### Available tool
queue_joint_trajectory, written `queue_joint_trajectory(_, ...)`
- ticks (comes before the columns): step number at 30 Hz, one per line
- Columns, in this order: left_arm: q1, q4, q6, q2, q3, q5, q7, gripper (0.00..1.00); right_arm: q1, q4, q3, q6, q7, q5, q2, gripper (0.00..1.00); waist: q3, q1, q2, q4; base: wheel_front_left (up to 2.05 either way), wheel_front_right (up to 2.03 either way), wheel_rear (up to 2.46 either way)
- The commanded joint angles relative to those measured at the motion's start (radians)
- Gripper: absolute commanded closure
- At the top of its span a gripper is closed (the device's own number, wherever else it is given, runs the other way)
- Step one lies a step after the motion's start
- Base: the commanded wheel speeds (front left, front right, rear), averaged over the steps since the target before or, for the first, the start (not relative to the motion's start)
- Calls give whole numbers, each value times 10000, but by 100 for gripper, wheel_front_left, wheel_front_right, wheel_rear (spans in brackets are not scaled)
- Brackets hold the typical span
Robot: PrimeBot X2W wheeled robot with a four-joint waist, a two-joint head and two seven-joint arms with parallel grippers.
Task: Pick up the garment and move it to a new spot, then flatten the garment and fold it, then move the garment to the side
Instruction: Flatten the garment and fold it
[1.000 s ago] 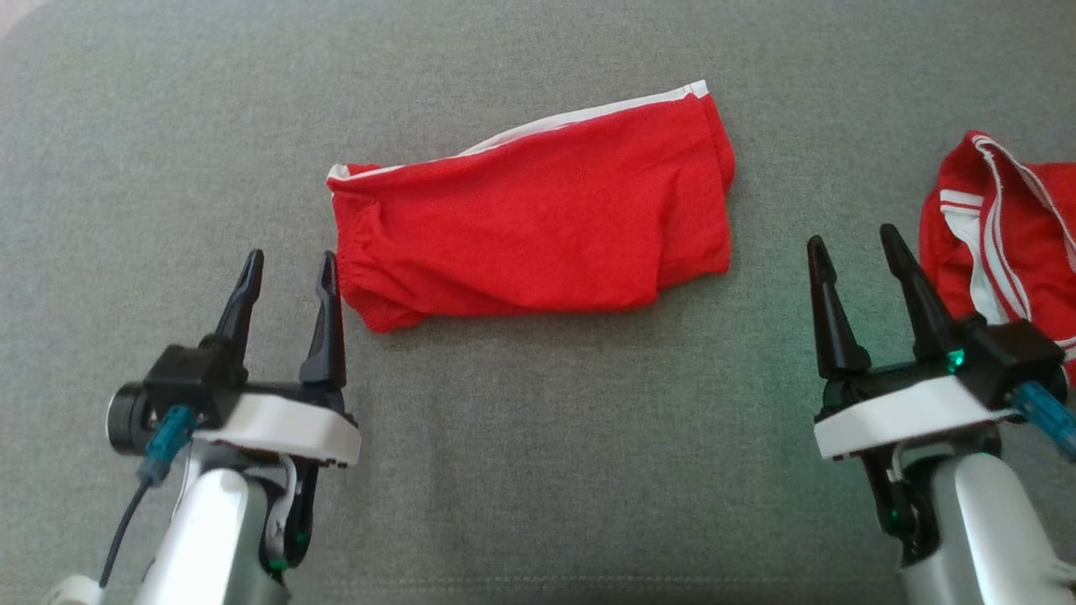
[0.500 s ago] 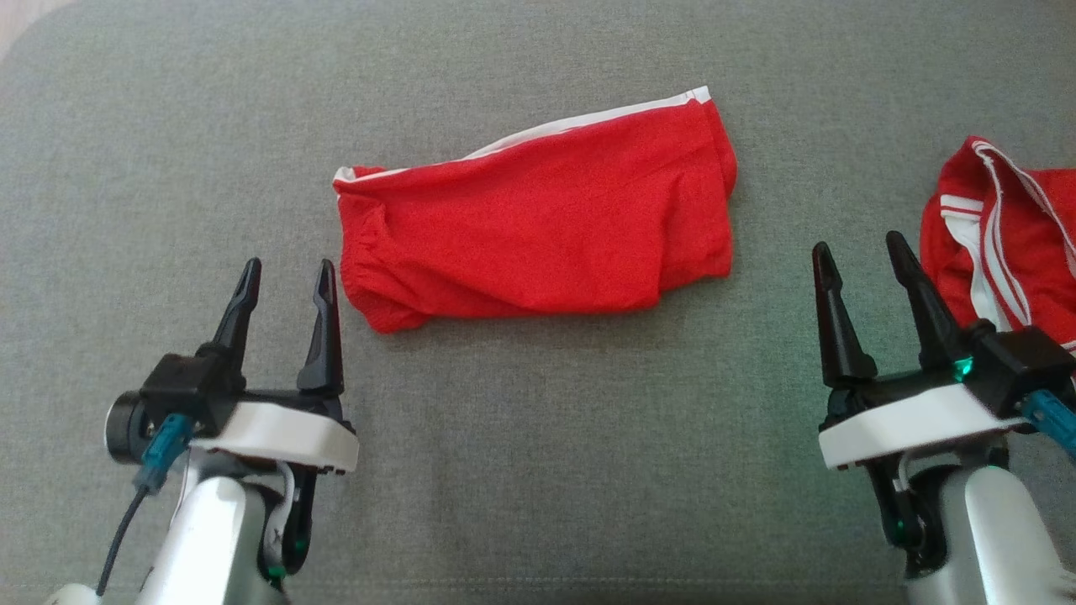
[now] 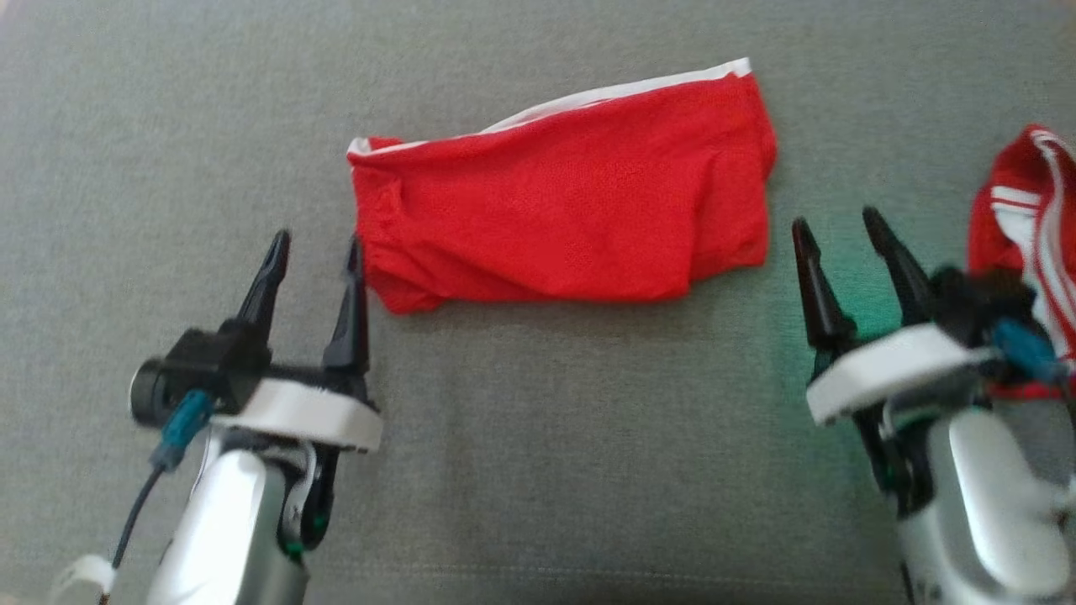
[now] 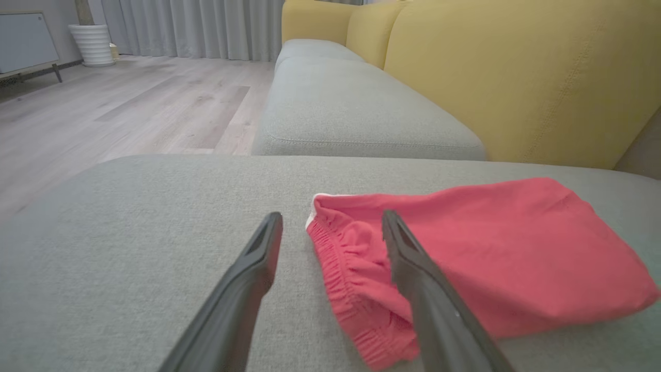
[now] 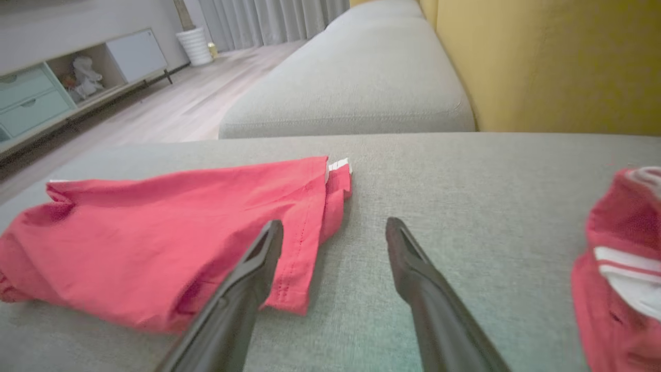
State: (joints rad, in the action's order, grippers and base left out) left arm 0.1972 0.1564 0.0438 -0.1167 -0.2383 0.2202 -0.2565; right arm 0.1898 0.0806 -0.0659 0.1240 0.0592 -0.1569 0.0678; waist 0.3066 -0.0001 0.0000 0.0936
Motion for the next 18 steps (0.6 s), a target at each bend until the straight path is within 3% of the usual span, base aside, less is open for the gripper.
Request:
queue_joint_trajectory(1,608,-314,-76,-32,287,-100,-53,0,846,200,-345,67,93,37,160,0,329,1,0,303,0,0,0)
queue_joint_trajectory(7,982,-163,-183,136,240,-215,-53,0,2423,2731,-653,67,453,-114,222,0,732,1,0,640,0,0,0)
queue_joint_trajectory(12,1048,-119,-237,274,276,-260,-53,0,3094,4119,-904,67,607,-223,92,0,783,1,0,745,0,0,0)
queue_joint_trajectory(13,1039,-122,-250,295,296,-262,-53,0,3145,4262,-980,67,606,-295,61,16,781,1,0,738,0,0,0)
queue_joint_trajectory(14,1025,-128,-263,312,318,-267,-53,0,3172,4353,-1055,67,576,-354,35,93,774,1,0,724,0,0,0)
queue_joint_trajectory(15,1007,-129,-277,328,338,-278,-53,0,3175,4418,-1097,67,530,-395,13,100,756,1,0,703,0,0,0)
queue_joint_trajectory(18,981,-153,-313,358,376,-291,-53,0,3125,4436,-1152,67,377,-468,-25,100,717,1,0,649,0,0,0)
